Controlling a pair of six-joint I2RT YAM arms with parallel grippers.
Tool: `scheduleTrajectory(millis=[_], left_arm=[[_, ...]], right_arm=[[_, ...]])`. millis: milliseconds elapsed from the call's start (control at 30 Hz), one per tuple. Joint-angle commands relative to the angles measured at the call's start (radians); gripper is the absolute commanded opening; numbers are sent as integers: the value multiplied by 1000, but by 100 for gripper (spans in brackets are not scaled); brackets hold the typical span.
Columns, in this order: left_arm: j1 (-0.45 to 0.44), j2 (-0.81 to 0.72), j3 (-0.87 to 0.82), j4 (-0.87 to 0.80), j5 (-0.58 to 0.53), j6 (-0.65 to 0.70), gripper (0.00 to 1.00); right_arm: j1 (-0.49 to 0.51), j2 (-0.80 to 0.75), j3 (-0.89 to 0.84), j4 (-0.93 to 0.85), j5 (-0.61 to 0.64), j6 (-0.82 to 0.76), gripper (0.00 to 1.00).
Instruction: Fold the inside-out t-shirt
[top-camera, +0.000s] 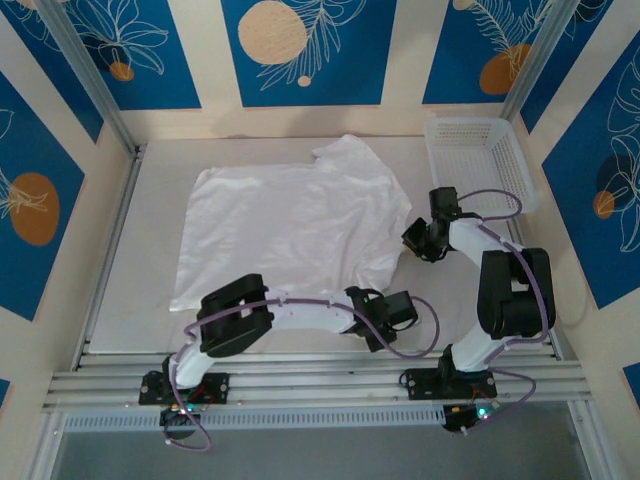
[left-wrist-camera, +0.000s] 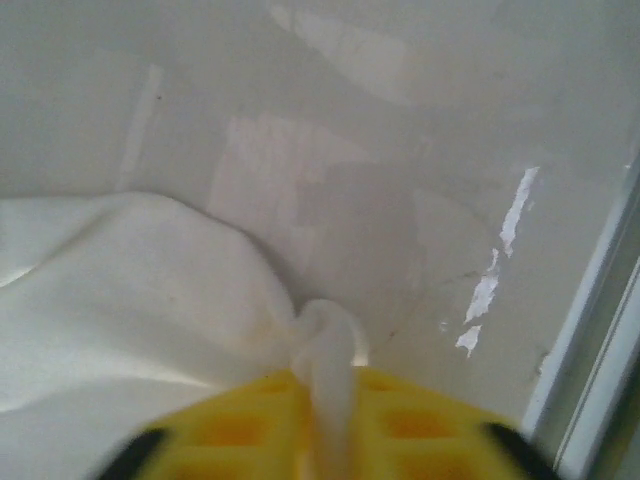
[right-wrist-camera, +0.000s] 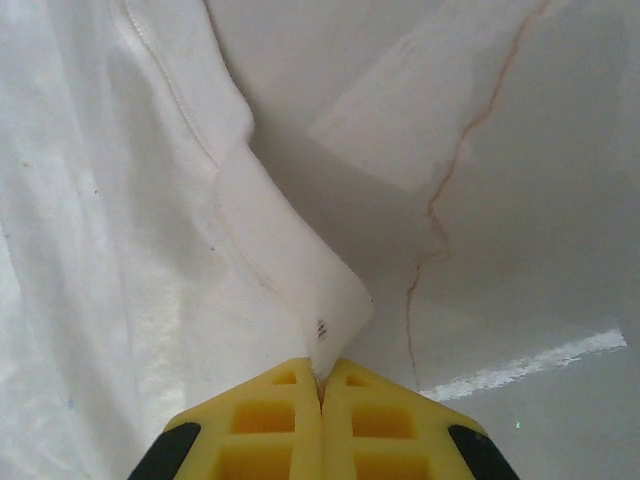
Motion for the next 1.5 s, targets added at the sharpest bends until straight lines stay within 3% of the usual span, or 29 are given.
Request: scheduleTrajectory(millis=[0,100,300,500,633,733,800,933,1100,1233,1467], left_arm=[[-1,-51,-53,-15,-34,1,0],[28,-215,-185,96,71,-73,0],[151,-508,-495,427,330,-334,0],[163,-481,-543,550,490,-350,0],[141,-404,-492,574,562,-323,9],[128,-373,-461,550,548,-308,16],[129,-391,-478,558,515,-314,27],[135,-483,-527,560,432,-310,41],[191,-642,-615,576,323,-379,43],[306,-794,-684,504,229,-458,43],[575,-1030,-795,368,229,-481,44]], right_arm=[[-19,-30,45,-49,-18,-26,0],[-31,-25,108,-132,32,-81,0],[-9,60,275,-336,245,-268,0],[11,149,321,-387,307,-317,2],[14,164,328,-377,297,-328,10],[-3,149,346,-395,258,-323,30],[-32,108,325,-384,195,-297,36],[-104,-92,133,-287,36,-180,37],[-114,-383,-193,-205,-49,-55,37],[-90,-466,-342,-203,-100,-39,37],[-21,-384,-397,-119,-120,-16,38]])
